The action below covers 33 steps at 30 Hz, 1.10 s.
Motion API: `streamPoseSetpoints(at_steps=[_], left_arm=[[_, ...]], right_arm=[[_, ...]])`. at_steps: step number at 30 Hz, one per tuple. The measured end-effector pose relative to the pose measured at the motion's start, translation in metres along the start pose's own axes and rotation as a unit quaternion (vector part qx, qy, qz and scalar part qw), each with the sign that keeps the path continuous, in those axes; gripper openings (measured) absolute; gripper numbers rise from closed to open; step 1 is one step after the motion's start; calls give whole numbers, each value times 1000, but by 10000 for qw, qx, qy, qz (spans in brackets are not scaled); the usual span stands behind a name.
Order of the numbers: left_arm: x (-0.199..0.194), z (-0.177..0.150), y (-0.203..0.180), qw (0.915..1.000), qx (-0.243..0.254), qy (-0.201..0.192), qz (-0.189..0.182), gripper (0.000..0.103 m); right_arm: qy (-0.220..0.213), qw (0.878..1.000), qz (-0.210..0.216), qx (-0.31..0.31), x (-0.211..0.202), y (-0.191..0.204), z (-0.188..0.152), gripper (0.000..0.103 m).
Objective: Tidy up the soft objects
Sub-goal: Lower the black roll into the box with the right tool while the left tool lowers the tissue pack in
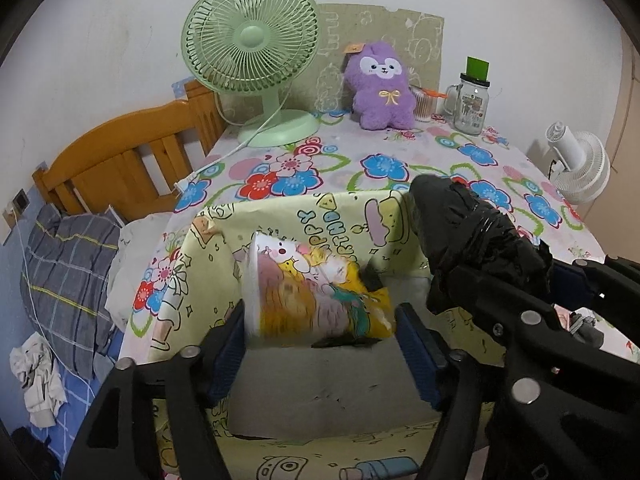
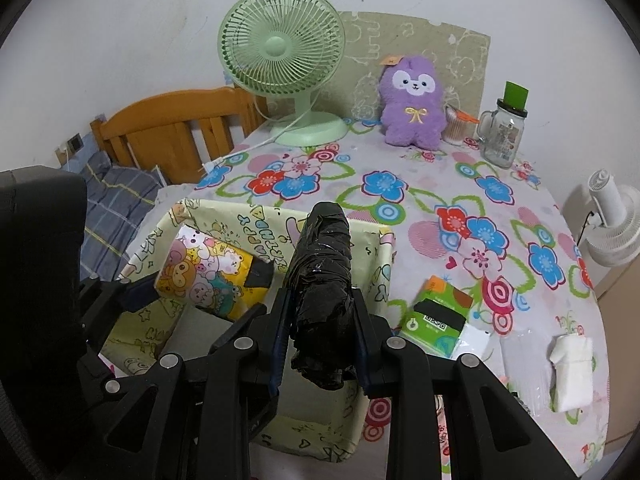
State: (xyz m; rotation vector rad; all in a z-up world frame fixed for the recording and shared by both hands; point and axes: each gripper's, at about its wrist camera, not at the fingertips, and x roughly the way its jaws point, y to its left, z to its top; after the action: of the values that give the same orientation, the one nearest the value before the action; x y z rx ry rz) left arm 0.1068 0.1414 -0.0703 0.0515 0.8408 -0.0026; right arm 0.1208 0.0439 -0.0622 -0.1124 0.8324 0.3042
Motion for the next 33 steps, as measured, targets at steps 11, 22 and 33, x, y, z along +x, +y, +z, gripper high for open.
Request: streamPoseSetpoints(at_steps=[11, 22, 33], left_arm=[[-1, -4, 9, 9999, -126, 87, -47, 97], [-19, -3, -2, 10000, -67, -52, -44, 99], [-41, -1, -14, 9996, -8, -277, -5, 100]], right_arm=[[-3, 10000, -5, -32, 0, 3, -2, 65], [-275, 9993, -270, -15, -23, -9, -6, 79], [-488, 9983, -326, 44, -48, -17, -8, 84]])
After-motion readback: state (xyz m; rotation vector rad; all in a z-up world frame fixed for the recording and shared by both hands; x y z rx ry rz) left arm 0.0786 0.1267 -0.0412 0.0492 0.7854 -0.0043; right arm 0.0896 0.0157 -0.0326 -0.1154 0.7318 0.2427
